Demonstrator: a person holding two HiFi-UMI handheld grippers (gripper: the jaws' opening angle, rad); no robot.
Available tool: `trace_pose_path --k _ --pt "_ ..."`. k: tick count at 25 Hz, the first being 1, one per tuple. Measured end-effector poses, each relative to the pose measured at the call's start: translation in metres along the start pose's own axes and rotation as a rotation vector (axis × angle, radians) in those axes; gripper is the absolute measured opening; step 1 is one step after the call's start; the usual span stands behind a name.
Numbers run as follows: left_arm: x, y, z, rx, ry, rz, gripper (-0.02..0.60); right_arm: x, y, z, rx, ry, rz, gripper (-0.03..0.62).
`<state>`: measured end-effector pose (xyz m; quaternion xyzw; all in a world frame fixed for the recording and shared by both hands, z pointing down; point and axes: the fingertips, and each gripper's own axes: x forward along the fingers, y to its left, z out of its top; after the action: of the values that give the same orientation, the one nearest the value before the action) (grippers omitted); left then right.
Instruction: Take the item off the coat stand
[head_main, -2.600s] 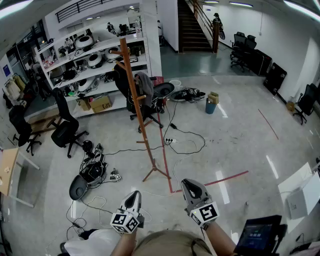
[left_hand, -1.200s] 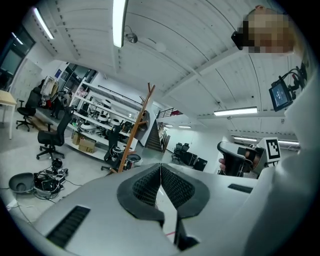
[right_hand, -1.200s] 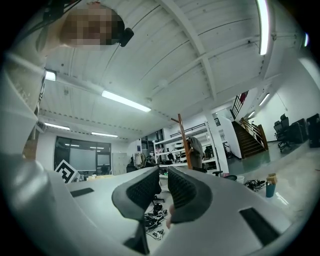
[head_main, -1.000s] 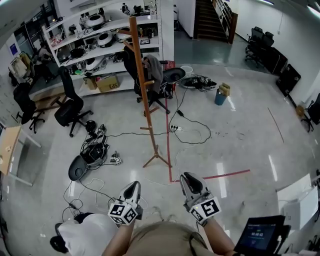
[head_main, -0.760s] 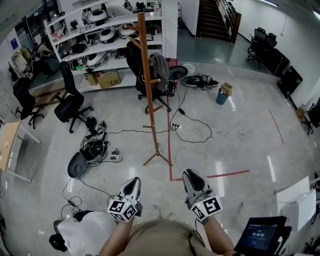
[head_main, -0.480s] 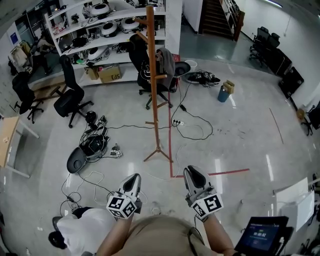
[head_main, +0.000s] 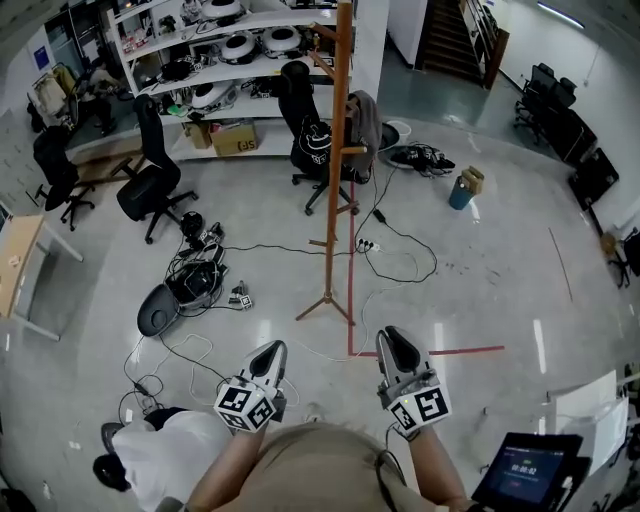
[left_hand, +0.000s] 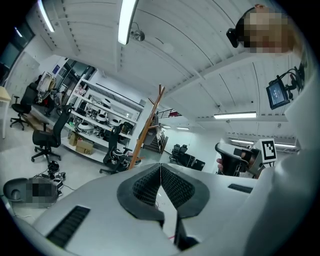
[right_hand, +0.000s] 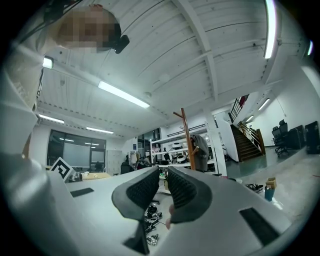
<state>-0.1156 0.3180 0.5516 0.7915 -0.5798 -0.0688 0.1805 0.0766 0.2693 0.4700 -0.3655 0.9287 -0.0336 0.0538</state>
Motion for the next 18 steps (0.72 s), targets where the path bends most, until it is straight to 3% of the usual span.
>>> trace_pose_path --k 5,18 --pt "0.003 0.022 0.001 0.003 -0.014 -0.013 0.018 0.020 0.007 -0.009 -0.011 -0.017 -0.003 0.040" --pt "0.033 0.025 -0.002 -0.019 0.011 -0.020 0.018 0.031 -0.019 -0.004 0.002 -0.030 -0.029 0.040"
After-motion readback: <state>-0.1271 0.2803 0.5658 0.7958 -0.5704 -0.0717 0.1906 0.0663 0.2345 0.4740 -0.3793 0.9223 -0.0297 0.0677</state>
